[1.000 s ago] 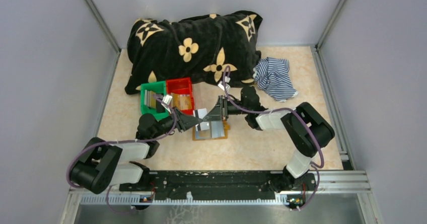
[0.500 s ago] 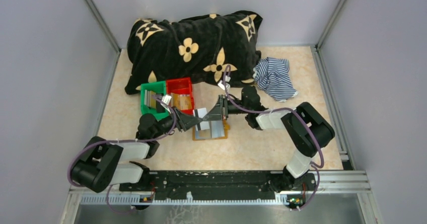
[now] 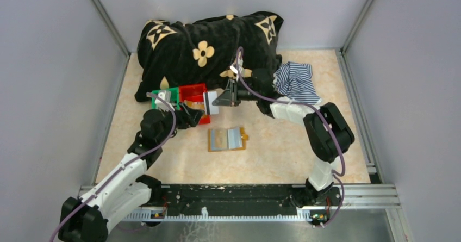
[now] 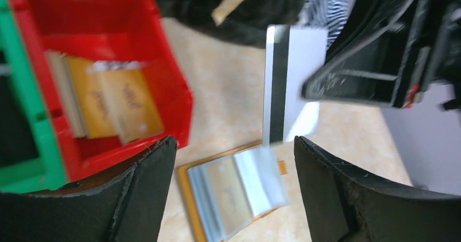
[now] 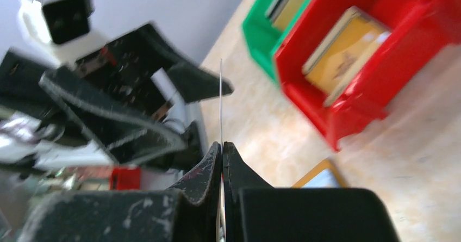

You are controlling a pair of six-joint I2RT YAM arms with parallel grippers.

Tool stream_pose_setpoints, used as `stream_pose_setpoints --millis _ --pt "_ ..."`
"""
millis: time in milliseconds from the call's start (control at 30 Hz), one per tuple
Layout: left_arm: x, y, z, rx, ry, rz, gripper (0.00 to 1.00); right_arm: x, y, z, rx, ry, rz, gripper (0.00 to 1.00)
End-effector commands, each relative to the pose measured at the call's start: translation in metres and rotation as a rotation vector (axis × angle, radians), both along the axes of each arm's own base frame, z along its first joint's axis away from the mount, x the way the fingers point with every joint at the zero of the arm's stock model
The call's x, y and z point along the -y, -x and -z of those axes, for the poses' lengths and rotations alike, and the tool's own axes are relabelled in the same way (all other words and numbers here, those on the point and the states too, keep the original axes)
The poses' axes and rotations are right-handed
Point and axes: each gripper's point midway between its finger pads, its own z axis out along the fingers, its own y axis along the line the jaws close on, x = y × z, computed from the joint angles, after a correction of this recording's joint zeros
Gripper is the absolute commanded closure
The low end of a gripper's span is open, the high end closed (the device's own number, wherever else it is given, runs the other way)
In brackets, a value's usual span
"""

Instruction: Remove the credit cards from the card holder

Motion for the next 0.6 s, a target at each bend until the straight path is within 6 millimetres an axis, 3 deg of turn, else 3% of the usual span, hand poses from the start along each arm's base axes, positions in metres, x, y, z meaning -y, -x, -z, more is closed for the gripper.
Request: stream_pose_setpoints --millis 0,233,267,567 --pt "-0.037 -0.001 0.042 -0.174 -0.143 -0.176 0.15 -0.013 -0.039 0.025 0.095 0.267 0.132 1.0" --pt "-0.05 -0.005 0.035 -0.197 -0.123 -0.274 0.17 -0.025 -0.086 0.061 0.158 0.649 0.265 1.0" --pt "-0.054 -0.006 0.033 -0.2 -0.13 -0.298 0.17 -0.026 -0.092 0.074 0.156 0.703 0.28 1.0" --pt "-0.079 0.0 0.028 -0.212 -0.137 -0.426 0.09 -0.065 -0.09 0.087 0.214 0.801 0.264 1.0"
